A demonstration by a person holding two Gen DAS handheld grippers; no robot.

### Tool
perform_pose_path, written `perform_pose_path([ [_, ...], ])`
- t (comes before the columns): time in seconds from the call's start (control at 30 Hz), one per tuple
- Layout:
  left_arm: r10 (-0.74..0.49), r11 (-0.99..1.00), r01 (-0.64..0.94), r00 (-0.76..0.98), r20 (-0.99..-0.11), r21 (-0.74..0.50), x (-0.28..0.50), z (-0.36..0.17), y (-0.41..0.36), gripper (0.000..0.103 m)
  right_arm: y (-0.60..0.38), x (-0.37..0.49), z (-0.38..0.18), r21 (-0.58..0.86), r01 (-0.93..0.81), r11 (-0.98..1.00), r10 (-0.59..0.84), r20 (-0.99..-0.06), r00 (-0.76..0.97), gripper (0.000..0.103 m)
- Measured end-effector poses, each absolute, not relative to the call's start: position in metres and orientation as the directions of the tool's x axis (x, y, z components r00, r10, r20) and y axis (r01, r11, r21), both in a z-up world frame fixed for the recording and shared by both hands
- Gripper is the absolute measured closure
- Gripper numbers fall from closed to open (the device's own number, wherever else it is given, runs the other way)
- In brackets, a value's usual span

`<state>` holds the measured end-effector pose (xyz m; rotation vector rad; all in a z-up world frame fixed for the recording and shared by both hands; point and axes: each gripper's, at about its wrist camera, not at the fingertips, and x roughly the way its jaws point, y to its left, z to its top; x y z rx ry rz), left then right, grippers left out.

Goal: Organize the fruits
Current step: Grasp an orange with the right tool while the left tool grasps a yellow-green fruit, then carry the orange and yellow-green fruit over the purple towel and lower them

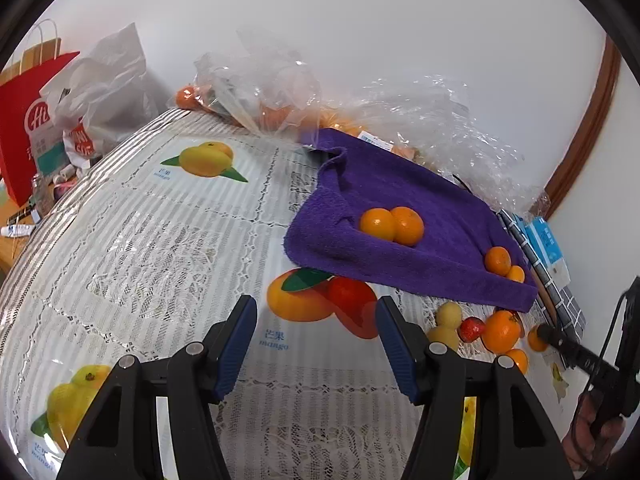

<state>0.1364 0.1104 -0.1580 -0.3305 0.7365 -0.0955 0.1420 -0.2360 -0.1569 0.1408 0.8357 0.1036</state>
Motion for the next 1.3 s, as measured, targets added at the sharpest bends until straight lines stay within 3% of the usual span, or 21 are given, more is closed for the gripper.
perform_pose_path([
  [0.37,-0.226,0.956,0.046,0.746,-0.626,-0.290,0.132,-0.152,0.094,0.044,-0.226,0.130,-0.172,0.097,-0.055,0.994,0.109,-0.727,0.678,0.069],
  [0.6,-0.343,0.937,0.203,0.679,-0.649,-0.283,0.134,-0.150,0.042,0.043,-0.239,0.116,-0.164,0.115,-0.010,0.993,0.087,-0.690,0.719,0.069],
  [0.77,-0.267,0.964,0.196,0.649,-0.712,-0.182,0.146,-0.158,0.007,0.044,-0.244,0.111,-0.164,0.138,-0.004,0.990,0.098,-0.685,0.722,0.069],
  [0.87,-0.270,0.963,0.175,0.610,-0.745,-0.205,0.153,-0.167,0.004,0.077,-0.248,0.109,-0.164,0.173,-0.012,0.985,0.127,-0.676,0.726,0.069],
  [0.97,-0.326,0.944,0.172,0.629,-0.706,-0.282,0.149,-0.166,0.013,0.077,-0.252,0.107,-0.163,0.196,-0.003,0.981,0.135,-0.665,0.734,0.069],
  [1.3,-0.291,0.950,0.113,0.663,-0.690,-0.292,0.143,-0.152,0.030,0.077,-0.253,0.105,-0.161,0.195,-0.009,0.981,0.137,-0.656,0.742,0.069],
])
